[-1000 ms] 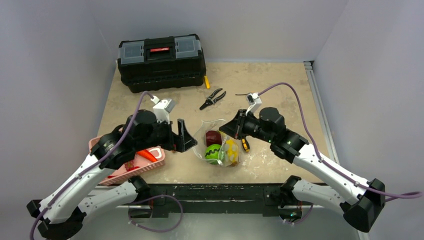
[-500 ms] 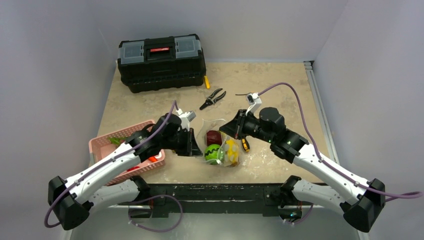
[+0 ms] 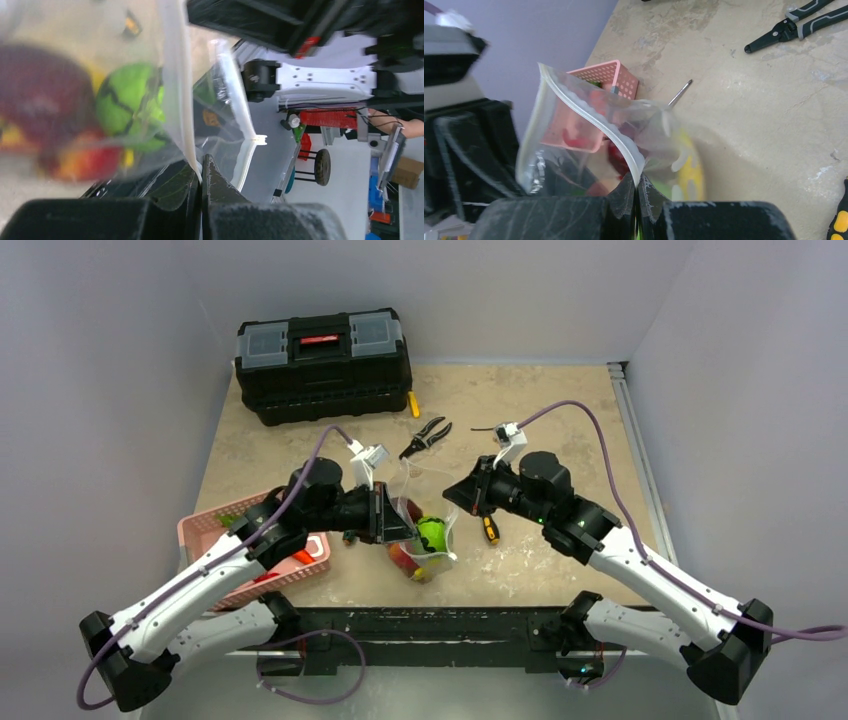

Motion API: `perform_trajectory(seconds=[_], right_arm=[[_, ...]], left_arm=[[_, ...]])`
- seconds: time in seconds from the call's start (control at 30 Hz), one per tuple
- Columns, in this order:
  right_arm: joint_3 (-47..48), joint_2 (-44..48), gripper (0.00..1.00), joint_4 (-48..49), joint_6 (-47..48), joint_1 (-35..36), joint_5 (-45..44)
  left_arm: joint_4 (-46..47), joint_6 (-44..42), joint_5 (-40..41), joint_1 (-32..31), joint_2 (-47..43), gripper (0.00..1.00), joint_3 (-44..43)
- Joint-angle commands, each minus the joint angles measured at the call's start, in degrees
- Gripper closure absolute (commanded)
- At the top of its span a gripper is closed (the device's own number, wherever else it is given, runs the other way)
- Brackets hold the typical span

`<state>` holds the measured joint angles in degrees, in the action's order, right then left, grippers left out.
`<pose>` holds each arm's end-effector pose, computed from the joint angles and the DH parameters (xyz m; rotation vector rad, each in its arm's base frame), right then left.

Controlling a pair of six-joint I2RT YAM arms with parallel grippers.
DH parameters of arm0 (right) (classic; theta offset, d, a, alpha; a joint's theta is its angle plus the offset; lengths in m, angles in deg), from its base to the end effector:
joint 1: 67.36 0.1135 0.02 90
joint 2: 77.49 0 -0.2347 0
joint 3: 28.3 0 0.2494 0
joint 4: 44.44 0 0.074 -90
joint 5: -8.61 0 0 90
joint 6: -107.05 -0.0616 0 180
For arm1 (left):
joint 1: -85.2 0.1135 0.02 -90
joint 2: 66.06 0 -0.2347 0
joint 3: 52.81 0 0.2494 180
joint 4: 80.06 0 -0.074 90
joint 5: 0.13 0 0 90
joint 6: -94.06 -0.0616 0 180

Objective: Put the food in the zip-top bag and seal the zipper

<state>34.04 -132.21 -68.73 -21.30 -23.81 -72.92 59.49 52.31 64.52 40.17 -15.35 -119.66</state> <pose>0.1828 0.1863 0.2995 -0.2022 2.0063 1.0950 0.1433 -0.1807 0.3111 0.2640 2.2642 -1.4072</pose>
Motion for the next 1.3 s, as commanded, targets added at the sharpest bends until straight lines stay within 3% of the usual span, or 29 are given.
perform_trajectory(seconds=[0.0,0.33,0.37,0.57,0.73,0.93,1.1,1.27], right_arm=[[-0.14,0.29,1.0,2.58,0.62,0.13,-1.17],[-0.1,-1.22,1.0,3.12,1.37,0.08,-1.13],[-0.09,-1.14,1.0,3.15,1.47,0.12,-0.98],[-0.33,-0.65,1.0,2.19,1.57,0.09,-1.42],[-0.44,-0.9,1.0,2.16,1.61,0.13,-1.3],[-0.06,-1.8,1.0,2.74,1.64,0.13,-0.36],[0.95,-2.45,1.0,2.03,2.32,0.13,0.42],[2.02,-3.49,1.0,1.29,2.75,0.11,1.79]], left_arm=[[2.36,1.79,0.65,0.07,0.74,1.0,5.09],[-5.16,-2.35,4.83,0.25,1.45,0.99,-0.08],[-7.05,-3.45,5.38,0.4,1.41,0.87,-0.8],[-16.95,-10.35,8.97,4.27,-2.99,0.41,-5.0],[-28.38,-18.61,13.82,13.94,-7.96,0.31,-10.16],[-39.66,-26.69,32.23,24.91,-5.72,0.21,-13.95],[-33.94,-28.46,35.24,38.88,-5.34,0.21,-6.56],[-27.23,-27.99,43.58,44.32,-2.61,0.2,-1.46]])
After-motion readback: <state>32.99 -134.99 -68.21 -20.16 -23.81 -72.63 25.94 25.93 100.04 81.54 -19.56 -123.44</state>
